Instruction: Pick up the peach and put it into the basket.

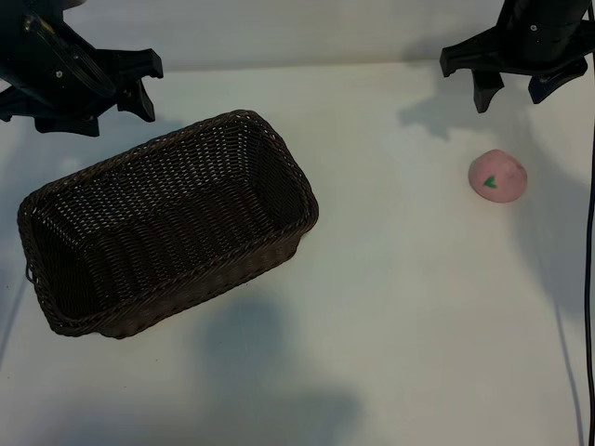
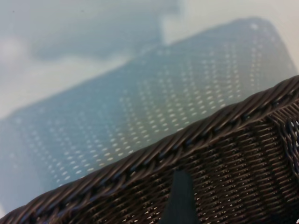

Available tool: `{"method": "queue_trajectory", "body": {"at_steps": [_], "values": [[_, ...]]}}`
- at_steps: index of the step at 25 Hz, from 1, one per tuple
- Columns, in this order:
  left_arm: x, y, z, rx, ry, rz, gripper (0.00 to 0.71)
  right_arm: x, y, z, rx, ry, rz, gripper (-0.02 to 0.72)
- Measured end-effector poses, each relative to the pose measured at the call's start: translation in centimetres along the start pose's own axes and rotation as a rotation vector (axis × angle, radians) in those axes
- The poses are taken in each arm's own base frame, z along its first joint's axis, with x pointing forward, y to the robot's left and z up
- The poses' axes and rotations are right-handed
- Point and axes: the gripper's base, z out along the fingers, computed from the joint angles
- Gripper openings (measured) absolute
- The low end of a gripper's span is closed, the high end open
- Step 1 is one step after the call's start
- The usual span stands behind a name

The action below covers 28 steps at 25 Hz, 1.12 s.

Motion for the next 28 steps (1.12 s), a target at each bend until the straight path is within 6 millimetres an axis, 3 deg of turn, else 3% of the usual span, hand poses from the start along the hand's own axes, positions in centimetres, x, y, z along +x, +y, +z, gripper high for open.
{"method": "queue_trajectory", "body": {"at_steps": [28], "values": [[-0.41,-0.1,-0.01,0.011,-0.045,-0.004,0.581,0.03,-0.01,0.0,0.001,0.003,-0.001,0.574]]}}
